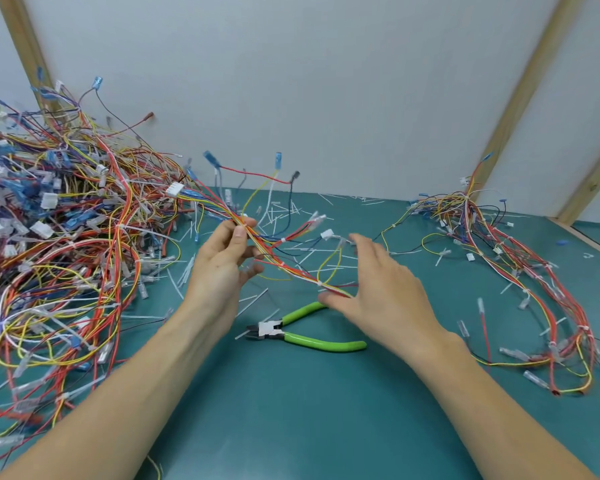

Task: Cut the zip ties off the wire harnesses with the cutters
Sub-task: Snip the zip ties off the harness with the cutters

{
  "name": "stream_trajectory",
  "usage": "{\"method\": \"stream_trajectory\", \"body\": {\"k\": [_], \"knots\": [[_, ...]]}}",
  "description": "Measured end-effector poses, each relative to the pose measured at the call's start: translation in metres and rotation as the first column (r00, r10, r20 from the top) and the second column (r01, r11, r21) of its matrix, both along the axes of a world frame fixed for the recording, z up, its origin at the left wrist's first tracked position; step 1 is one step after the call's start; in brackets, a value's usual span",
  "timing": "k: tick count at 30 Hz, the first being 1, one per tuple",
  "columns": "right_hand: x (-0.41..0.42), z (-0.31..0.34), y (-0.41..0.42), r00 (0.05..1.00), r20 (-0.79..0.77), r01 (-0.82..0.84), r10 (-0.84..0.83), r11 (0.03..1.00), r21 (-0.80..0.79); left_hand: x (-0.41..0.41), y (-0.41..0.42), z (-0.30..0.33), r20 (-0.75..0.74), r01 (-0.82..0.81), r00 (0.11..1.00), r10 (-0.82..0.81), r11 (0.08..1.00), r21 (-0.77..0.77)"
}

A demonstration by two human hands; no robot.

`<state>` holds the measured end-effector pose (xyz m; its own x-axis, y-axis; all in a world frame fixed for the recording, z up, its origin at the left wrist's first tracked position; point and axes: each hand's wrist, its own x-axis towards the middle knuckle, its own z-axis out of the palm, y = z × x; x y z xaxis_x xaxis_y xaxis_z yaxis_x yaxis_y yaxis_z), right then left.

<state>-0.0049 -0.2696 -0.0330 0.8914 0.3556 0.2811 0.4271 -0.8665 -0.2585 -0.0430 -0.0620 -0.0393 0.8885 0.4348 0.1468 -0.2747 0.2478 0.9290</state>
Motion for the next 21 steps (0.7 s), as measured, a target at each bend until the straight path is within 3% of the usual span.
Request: {"method": "stream_trajectory", "body": {"k": [4, 11, 21], "knots": [[0.004, 0.001, -0.004, 0.999, 0.039, 0.012, -0.011, 0.999, -0.03, 0.002, 0.006, 0.0, -0.002, -0.028, 1.0, 0.028, 0.993, -0.114], [0.0, -0.003, 0.001, 0.994, 0.0, -0.11, 0.111, 0.985, 0.133, 0.003, 0.01, -0.003, -0.083, -0.082, 0.994, 0.068, 0.98, -0.182], [-0.007, -0.013, 0.011, 0.957, -0.034, -0.275, 0.286, 0.942, 0.191, 0.003, 0.008, -0.006, -0.069, 0.057, 0.995, -0.072, 0.979, -0.198]]}}
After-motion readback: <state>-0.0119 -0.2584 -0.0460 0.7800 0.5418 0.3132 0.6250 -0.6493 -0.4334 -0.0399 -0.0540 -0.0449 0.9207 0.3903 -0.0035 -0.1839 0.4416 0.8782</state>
